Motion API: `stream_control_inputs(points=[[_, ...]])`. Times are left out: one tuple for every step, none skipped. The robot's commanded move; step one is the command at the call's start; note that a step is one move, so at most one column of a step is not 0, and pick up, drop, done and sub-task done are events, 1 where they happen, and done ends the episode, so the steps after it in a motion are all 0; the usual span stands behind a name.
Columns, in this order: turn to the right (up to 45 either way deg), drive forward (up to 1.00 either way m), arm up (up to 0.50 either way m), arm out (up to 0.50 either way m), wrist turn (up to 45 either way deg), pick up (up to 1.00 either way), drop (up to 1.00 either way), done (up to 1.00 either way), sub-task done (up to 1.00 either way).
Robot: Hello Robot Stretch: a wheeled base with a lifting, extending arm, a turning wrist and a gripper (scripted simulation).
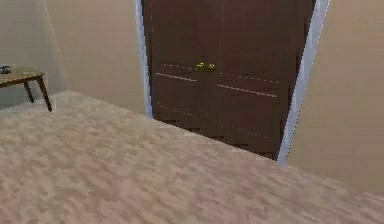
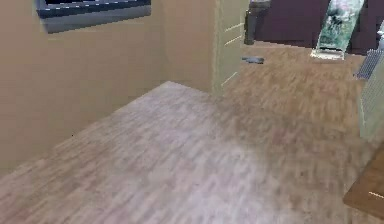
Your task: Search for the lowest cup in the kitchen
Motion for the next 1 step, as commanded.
stream_control_inputs(points=[[-45.0, 0.00, 0.00, 0.00, 0.0, 0.00, 0.00, 0.00, 0.00]])
